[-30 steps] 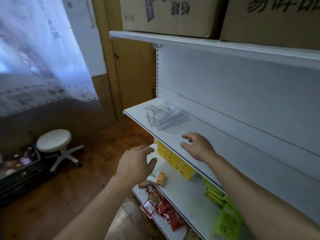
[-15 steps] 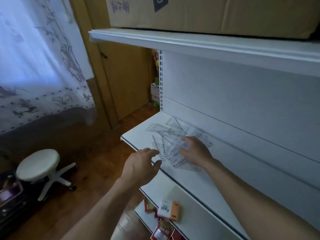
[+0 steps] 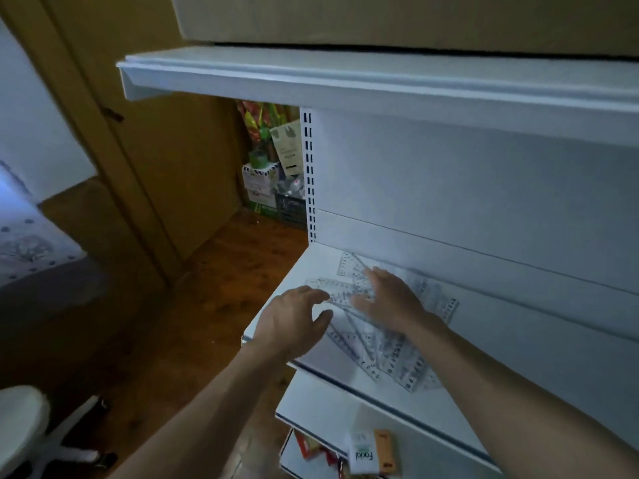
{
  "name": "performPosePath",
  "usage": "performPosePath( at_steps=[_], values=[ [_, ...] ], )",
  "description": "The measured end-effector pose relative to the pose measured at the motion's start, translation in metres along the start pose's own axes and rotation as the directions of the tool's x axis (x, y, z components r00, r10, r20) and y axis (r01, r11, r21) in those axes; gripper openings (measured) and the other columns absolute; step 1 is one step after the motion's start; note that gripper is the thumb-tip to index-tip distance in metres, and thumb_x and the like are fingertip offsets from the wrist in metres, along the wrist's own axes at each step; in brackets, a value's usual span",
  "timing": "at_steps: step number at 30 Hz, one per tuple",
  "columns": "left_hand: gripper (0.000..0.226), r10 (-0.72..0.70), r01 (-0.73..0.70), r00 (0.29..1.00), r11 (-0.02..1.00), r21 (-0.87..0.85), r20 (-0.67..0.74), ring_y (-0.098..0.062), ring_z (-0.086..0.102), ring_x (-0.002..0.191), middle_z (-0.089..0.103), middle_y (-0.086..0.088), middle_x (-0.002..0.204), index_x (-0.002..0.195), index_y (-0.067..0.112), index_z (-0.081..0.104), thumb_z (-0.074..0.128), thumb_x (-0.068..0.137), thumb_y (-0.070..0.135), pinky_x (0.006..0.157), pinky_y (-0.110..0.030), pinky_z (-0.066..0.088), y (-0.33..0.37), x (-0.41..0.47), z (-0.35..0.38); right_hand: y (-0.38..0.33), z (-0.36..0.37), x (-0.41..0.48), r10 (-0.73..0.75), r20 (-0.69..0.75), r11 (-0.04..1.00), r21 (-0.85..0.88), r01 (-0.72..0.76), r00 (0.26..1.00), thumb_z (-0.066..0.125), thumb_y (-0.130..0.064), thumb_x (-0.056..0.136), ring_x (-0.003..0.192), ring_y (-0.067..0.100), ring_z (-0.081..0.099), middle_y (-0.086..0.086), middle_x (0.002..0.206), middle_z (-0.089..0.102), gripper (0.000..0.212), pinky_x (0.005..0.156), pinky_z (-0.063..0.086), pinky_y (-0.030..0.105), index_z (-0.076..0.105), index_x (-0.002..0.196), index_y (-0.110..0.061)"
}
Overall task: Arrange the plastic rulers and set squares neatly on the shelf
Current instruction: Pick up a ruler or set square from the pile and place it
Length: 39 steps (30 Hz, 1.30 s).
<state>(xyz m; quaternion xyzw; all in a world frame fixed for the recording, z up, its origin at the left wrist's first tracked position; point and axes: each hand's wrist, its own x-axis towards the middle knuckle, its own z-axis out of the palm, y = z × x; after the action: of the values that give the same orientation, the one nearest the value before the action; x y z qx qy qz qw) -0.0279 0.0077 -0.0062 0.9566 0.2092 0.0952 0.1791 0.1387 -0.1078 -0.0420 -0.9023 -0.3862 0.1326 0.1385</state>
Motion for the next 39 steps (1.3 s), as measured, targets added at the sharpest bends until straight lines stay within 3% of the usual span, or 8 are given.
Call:
performPosePath(
  at_steps=[9,14,18,21,25,29,33,39],
  values=[
    [0.039,0.182,-0.176,0.98,0.981,-0.078,0.081,-0.011,0.058,0.11,0.058,0.01,0.13,0.129,0.029,0.057,0.051,0.094,0.045,0.088,-0.026,0.052,-0.026,0.039,0.007,-0.006,0.019,0.0,-0.057,-0.157,0.991,-0.128,0.037,0.986,0.034,-0.038,0.099,0.127,0.022,0.045,0.003,0.135,0.052,0.039,0.095,0.042,0.035,0.052,0.122,-0.013],
    [0.039,0.227,-0.214,0.97,0.968,-0.133,0.092,-0.01,0.058,0.106,0.06,0.009,0.129,0.128,0.028,0.057,0.052,0.094,0.044,0.085,-0.024,0.053,-0.027,0.05,0.007,-0.001,0.007,0.001,-0.059,-0.271,0.991,-0.134,0.023,0.961,0.028,-0.034,0.1,0.082,0.023,0.059,-0.001,0.085,0.061,0.034,0.064,0.039,0.031,0.056,0.087,-0.019],
    [0.037,0.214,-0.185,0.97,0.956,-0.227,0.111,-0.006,0.058,0.104,0.06,0.011,0.126,0.127,0.028,0.058,0.052,0.094,0.044,0.08,-0.019,0.048,-0.027,0.059,0.006,0.003,-0.006,-0.001,-0.009,-0.532,1.0,-0.017,0.0,0.847,0.024,-0.042,0.092,0.085,0.022,0.059,-0.001,0.089,0.068,0.048,0.068,0.042,0.031,0.067,0.089,-0.018],
    [0.034,0.14,-0.057,0.976,0.902,-0.429,0.166,-0.002,0.059,0.1,0.062,0.013,0.122,0.124,0.029,0.06,0.056,0.093,0.043,0.083,-0.019,0.046,-0.022,0.065,0.007,0.003,-0.02,-0.004,0.177,-0.664,0.968,0.252,-0.006,0.727,0.033,-0.035,0.094,0.083,0.013,0.056,-0.005,0.089,0.065,0.041,0.068,0.039,0.024,0.069,0.09,-0.017],
    [0.034,0.119,0.111,0.951,0.731,-0.673,0.286,-0.008,0.059,0.105,0.063,0.007,0.123,0.124,0.023,0.061,0.056,0.095,0.037,0.091,-0.026,0.045,-0.008,0.071,0.003,-0.002,-0.038,-0.014,0.468,-0.479,0.655,0.752,0.072,0.742,0.043,-0.024,0.1,0.065,0.009,0.063,-0.005,0.086,0.07,0.026,0.064,0.047,0.021,0.066,0.088,-0.02],
    [0.037,0.093,0.281,0.922,0.507,-0.815,0.376,-0.012,0.063,0.1,0.066,0.003,0.115,0.122,0.02,0.06,0.052,0.095,0.043,0.09,-0.03,0.05,0.007,0.076,-0.003,-0.008,-0.046,-0.028,0.488,-0.324,0.31,0.932,0.186,0.81,0.046,-0.022,0.099,0.076,0.018,0.066,0.008,0.083,0.069,0.031,0.071,0.054,0.029,0.066,0.079,-0.009],
    [0.037,0.137,0.402,0.869,0.364,-0.84,0.476,-0.012,0.067,0.099,0.067,0.005,0.113,0.12,0.025,0.056,0.053,0.092,0.049,0.081,-0.023,0.051,0.018,0.08,0.001,-0.01,-0.044,-0.044,0.422,-0.309,0.361,0.92,0.155,0.852,0.061,-0.006,0.087,0.074,0.015,0.063,0.002,0.077,0.067,0.01,0.076,0.05,0.03,0.067,0.081,-0.011],
    [0.036,0.242,0.488,0.817,0.193,-0.851,0.524,-0.016,0.07,0.093,0.073,-0.003,0.105,0.124,0.018,0.054,0.063,0.09,0.026,0.079,-0.025,0.052,0.037,0.068,0.012,-0.012,-0.043,-0.079,0.342,-0.279,0.394,0.91,0.132,0.898,0.058,0.009,0.084,0.084,0.013,0.061,-0.001,0.097,0.066,0.031,0.079,0.05,0.025,0.066,0.094,-0.019]
  ],
)
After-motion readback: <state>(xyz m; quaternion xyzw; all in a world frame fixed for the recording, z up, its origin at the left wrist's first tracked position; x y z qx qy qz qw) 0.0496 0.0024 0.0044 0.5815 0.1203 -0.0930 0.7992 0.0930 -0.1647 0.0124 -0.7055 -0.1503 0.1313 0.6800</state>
